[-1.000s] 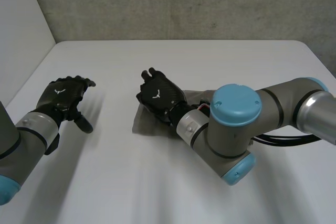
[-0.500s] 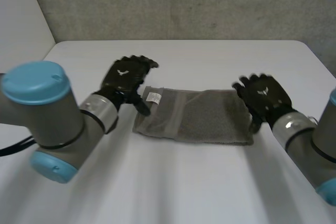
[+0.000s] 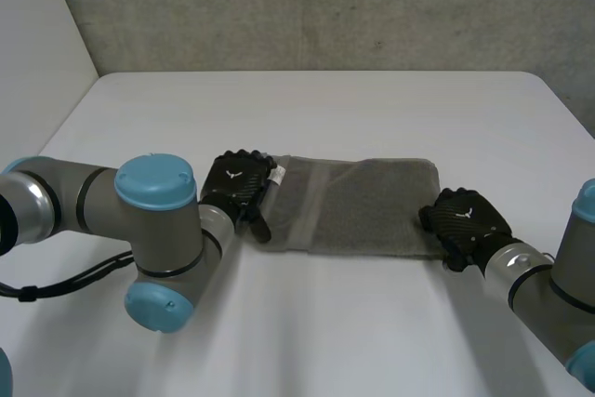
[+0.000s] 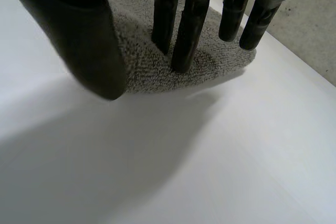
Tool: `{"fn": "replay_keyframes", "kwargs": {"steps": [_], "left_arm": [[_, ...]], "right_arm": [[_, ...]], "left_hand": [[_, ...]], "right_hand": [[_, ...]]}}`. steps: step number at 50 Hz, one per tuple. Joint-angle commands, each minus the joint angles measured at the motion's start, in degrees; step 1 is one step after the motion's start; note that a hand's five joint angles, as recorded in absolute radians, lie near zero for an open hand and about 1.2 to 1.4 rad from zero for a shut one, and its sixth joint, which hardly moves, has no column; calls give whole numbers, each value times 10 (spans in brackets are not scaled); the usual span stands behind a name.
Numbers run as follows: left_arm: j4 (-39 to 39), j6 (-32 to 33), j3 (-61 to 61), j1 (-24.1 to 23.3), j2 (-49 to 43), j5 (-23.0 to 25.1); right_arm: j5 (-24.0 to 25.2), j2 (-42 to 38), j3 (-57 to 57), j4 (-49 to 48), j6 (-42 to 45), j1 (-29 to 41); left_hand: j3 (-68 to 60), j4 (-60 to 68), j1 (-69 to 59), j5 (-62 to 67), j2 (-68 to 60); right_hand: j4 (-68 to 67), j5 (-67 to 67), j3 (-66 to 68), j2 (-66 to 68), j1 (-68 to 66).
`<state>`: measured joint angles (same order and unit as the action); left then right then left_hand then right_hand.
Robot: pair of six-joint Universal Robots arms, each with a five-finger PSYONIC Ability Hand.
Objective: Fold the towel.
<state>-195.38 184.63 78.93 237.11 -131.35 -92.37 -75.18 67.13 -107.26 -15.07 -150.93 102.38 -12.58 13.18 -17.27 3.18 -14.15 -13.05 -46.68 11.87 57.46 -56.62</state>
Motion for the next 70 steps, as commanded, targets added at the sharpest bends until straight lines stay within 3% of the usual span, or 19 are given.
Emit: {"fn": "replay_keyframes", "kwargs": {"steps": [1, 8, 16, 18, 24, 28, 33, 38, 43, 51, 57, 58, 59, 60, 61, 64, 70], "left_arm": [[2, 1, 12, 1, 7, -12], [7, -4, 53, -1, 26, -20], [8, -15, 139, -18, 100, -29], [10, -31, 166, -40, 136, -30], [18, -66, 212, -44, 217, -30], [20, -69, 218, -33, 243, -30], [21, -69, 218, 4, 261, -30], [18, -70, 213, 42, 267, -30], [17, -70, 207, 85, 262, -27], [12, -70, 192, 95, 235, -28], [12, -70, 164, 85, 209, -30], [12, -70, 163, 85, 209, -30], [14, -70, 157, 82, 205, -31], [14, -70, 157, 82, 205, -31], [15, -70, 153, 77, 203, -31], [15, -70, 150, 60, 201, -30], [12, -71, 158, 46, 201, -29]], "right_arm": [[1, -6, 5, -13, 4, -4], [8, 25, 2, 0, 17, -25], [89, 73, -3, 89, 60, -67], [126, 94, 7, 147, 91, -88], [170, 133, 79, 249, 214, -125], [171, 131, 128, 268, 237, -112], [173, 100, 197, 248, 219, -10], [156, 58, 240, 178, 190, 92], [99, -18, 279, 77, 125, 202], [74, -113, 303, 7, 61, 277], [55, -140, 304, 7, 53, 283], [43, -136, 300, 7, 53, 280], [29, -124, 291, 8, 52, 275], [29, -124, 291, 8, 52, 275], [11, -99, 280, 10, 46, 265], [-29, -31, 231, 5, 15, 220], [-53, 51, 152, 12, -45, 141]], "left_hand": [[26, -32, 66, -25, 34], [26, -32, 66, -25, 34], [26, -32, 67, -26, 36], [26, -32, 67, -26, 36], [26, -32, 67, -26, 36], [26, -32, 67, -26, 36], [26, -32, 67, -26, 36], [26, -32, 67, -26, 36], [26, -32, 67, -26, 36], [26, -32, 67, -26, 36], [26, -32, 67, -26, 36], [26, -32, 67, -26, 36], [26, -32, 67, -26, 36], [26, -32, 67, -26, 36], [26, -32, 67, -26, 36], [26, -32, 67, -26, 36], [26, -32, 67, -26, 36]], "right_hand": [[31, -183, -19, 175, -183], [31, -233, -19, 225, -234], [31, -233, -19, 225, -234], [31, -233, -19, 225, -234], [31, -233, -19, 225, -234], [31, -233, -19, 225, -234], [31, -233, -19, 225, -234], [31, -233, -19, 225, -234], [31, -233, -19, 225, -234], [31, -233, -19, 225, -234], [31, -146, -19, 139, -147], [31, -65, -19, 57, -65], [31, 168, -19, -175, 167], [31, 170, -19, -178, 169], [31, 373, -19, -381, 372], [31, 382, -19, -390, 381], [31, 380, -19, -388, 380]]}}
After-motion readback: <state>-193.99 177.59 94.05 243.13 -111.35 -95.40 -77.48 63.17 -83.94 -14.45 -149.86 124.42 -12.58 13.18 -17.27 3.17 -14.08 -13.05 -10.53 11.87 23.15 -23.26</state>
